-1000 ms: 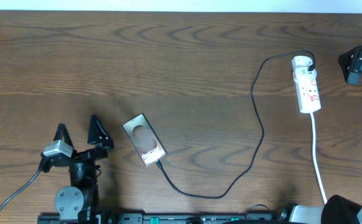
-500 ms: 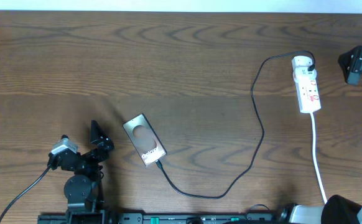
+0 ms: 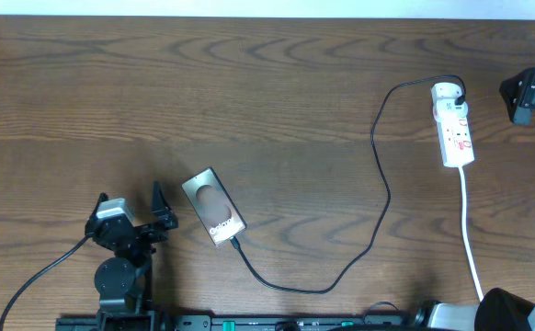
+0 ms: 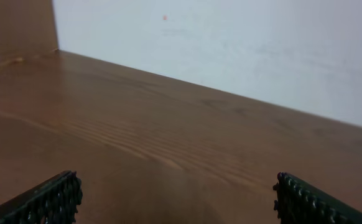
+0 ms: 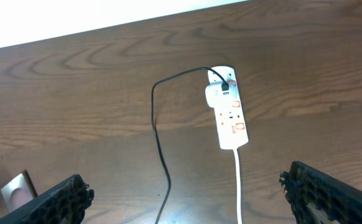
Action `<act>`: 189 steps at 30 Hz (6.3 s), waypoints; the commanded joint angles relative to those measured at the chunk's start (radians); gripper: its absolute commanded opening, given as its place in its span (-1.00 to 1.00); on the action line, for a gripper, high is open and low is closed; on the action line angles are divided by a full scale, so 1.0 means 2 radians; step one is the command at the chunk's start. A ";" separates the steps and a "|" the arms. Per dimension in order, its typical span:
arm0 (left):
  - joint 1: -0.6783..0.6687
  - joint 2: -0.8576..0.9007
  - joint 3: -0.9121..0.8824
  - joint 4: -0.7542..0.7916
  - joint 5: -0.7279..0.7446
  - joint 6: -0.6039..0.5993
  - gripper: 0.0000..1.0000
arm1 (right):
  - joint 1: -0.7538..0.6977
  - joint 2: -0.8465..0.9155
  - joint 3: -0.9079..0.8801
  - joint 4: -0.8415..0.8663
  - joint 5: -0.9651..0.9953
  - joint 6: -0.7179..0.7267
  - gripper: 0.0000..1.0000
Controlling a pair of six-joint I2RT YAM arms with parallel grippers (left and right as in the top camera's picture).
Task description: Plug charger to phone and switch on socket
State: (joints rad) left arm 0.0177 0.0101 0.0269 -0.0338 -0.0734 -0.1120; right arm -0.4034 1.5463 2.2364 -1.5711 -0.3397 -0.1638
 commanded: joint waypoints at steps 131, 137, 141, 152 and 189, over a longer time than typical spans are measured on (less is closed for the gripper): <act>-0.001 -0.003 -0.011 -0.015 0.097 0.078 0.96 | 0.158 -0.710 -1.027 0.852 0.014 -0.014 0.99; -0.001 -0.003 -0.011 -0.015 0.097 0.078 0.96 | 0.172 -0.763 -1.114 0.881 0.083 0.064 0.98; -0.001 -0.003 -0.011 -0.015 0.097 0.078 0.96 | 0.187 -0.771 -1.116 0.827 0.119 0.080 0.98; -0.001 -0.003 -0.011 -0.015 0.097 0.078 0.96 | 0.203 -0.770 -1.115 0.746 0.173 0.134 0.99; -0.001 -0.003 -0.011 -0.015 0.097 0.078 0.95 | 0.203 -0.770 -1.115 0.747 0.165 0.115 0.98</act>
State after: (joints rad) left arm 0.0177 0.0101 0.0273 -0.0395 0.0994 0.0311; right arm -0.0097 0.0120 0.0067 -0.0711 -0.0109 0.0498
